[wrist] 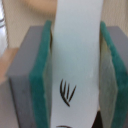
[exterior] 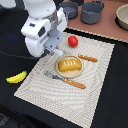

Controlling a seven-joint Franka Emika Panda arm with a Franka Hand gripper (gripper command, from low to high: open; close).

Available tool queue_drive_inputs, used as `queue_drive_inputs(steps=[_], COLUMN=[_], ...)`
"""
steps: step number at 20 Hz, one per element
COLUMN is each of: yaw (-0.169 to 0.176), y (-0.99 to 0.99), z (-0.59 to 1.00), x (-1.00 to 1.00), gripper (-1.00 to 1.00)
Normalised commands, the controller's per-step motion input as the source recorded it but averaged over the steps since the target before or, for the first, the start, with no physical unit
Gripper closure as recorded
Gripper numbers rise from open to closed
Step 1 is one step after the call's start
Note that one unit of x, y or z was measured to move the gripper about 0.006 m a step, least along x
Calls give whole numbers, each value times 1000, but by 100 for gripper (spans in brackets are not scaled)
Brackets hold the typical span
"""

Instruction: Interact with the objects in diverse but meaningful ways.

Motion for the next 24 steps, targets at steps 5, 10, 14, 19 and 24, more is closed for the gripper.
queue_drive_inputs(steps=[5, 10, 14, 19, 24], yaw=[-28, -9, -8, -6, 0], y=[-702, -763, -749, -711, -713], z=[313, 581, 648, 229, -1], x=[753, 649, 623, 482, 327], gripper=[100, 100, 100, 100, 100])
